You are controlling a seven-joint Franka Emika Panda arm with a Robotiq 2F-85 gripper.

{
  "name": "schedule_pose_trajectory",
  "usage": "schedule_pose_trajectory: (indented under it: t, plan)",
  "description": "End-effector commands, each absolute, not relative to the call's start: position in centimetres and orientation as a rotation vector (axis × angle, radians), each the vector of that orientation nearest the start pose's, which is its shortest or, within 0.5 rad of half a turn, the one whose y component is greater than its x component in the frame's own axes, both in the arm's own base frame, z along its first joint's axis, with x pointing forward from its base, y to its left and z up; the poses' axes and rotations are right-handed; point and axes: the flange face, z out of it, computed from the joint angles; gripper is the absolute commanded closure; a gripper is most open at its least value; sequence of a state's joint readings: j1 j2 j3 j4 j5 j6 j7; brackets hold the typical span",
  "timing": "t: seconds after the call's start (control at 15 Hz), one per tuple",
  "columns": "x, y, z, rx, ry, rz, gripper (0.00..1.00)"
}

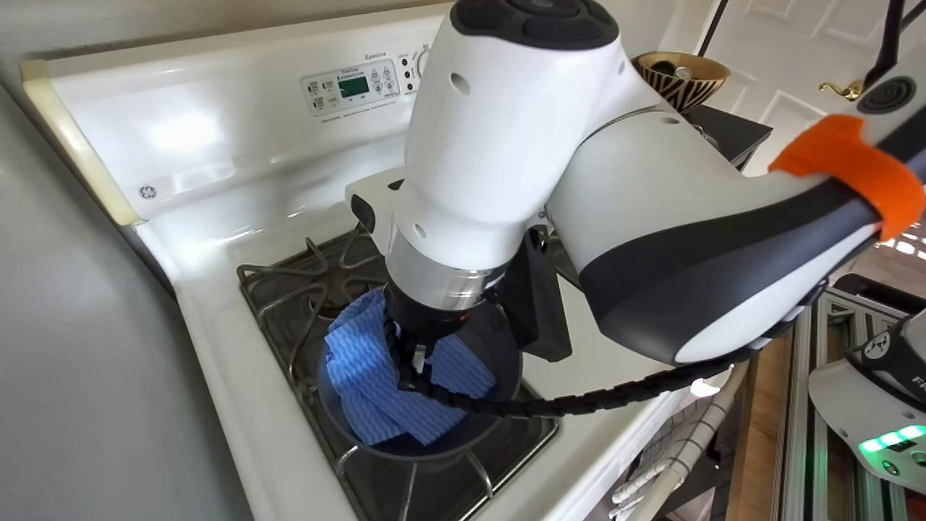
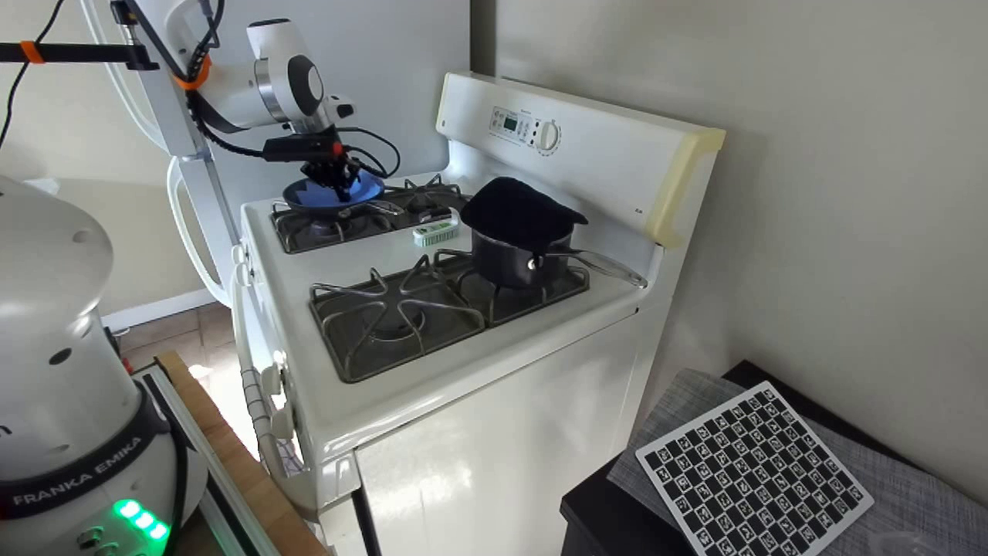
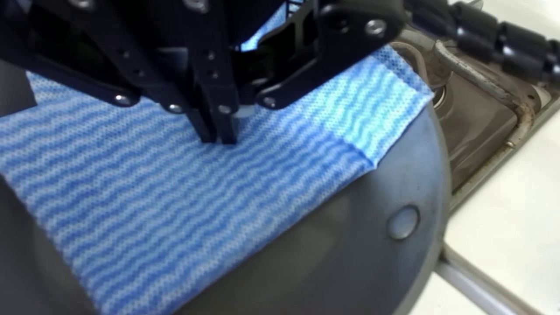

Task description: Use the towel to wipe the pan.

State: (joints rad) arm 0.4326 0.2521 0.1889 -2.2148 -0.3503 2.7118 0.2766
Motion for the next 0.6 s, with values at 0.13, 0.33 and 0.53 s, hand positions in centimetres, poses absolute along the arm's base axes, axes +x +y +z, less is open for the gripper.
schedule_pose_trajectory:
  t: [0.13,0.33,0.53]
  plan:
    - [44.9,34.3,28.1,-3.065,-0.94,-0.205,1.0]
    - [44.6,34.9,28.3,-3.054,-0.886,-0.072,1.0]
    - [44.6,35.6,28.4,-2.985,-0.802,0.025,1.0]
